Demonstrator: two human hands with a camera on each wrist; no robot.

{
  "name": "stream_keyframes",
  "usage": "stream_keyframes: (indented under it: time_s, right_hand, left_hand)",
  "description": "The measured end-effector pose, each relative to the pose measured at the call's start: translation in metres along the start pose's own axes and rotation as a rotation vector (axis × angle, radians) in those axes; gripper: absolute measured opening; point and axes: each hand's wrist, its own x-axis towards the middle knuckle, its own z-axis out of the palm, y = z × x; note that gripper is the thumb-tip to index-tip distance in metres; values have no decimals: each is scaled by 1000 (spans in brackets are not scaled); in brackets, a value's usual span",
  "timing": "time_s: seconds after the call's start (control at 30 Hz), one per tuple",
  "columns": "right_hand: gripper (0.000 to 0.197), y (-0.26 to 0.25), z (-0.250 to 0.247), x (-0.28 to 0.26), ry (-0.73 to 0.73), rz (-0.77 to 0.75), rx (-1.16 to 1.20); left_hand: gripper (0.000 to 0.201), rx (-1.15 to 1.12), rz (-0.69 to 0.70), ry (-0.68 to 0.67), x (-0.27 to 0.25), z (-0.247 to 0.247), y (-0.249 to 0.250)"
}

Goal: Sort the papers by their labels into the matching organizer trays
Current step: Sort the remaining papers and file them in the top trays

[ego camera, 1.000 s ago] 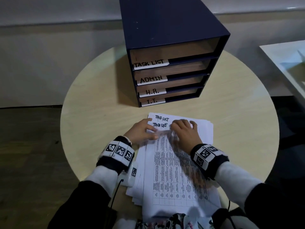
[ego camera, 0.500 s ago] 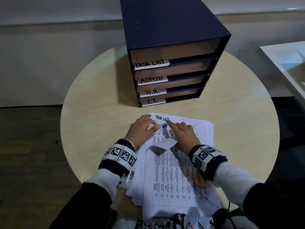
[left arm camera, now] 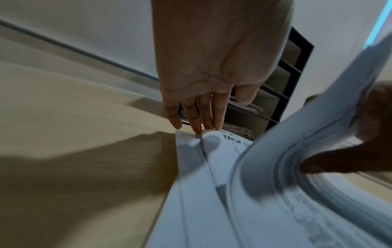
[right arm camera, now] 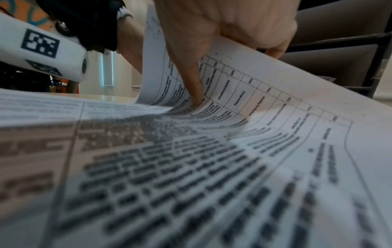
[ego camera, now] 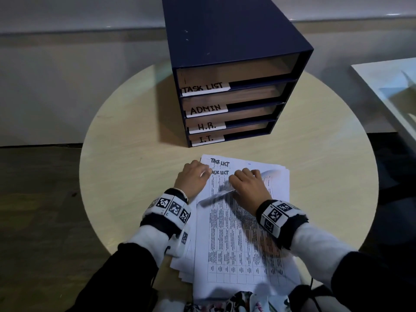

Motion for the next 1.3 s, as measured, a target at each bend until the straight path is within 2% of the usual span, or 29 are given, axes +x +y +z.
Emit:
stream_keyframes:
  time_s: [0.13,0.2,0.27,0.37,0.47,0.53,0.6,0.7,0.77,0.9,1.1,1.2,1.3]
  right_hand:
    - [64,-1,7,1,-47,-6,52]
    - [78,-3,7,1,-47,25,62]
    - [85,-4,8,1,-37,43,69]
    - [66,-3,8,1,-28,43,36]
    - [54,-4,8,2,4,52,-2]
    - [58,-5,9,1,49,52,-17]
    - [60,-7,9,0,69,38,-46]
    - [51,-5,7,-1,68,30,-101]
    - [53,-4,6,-2,76,27,-81]
    - [68,-7,5,-8,67,-13,34]
    - [73,-2,-9,-22,19,-128,200]
    - [70,-6,-12,-21,-34,-61,249]
    - [64,-13,-11,-16,-137,86,334]
  left_hand:
    - [25,56,102,150,-4,-2,4]
    - [14,26,159,152,-7,-4,7]
    - [11,-133,163,97,-9,-7,10]
    - [18,-570,51,-27,-10,-10,14]
    - [13,-711,-39,24,-5,-9,15]
    - [16,-658,-51,107,-1,-7,14]
    - [24,-492,-45,125,5,-4,9]
    - [37,-211,-42,16,13,0,0]
    - [37,-135,-41,-34,17,2,-4]
    - [29,-25,16,34,14,2,-1]
    - [8,-38,15,49,10,0,4]
    - [12,-189,36,23,4,0,7]
    - [20,-333,61,-69,-2,-7,8]
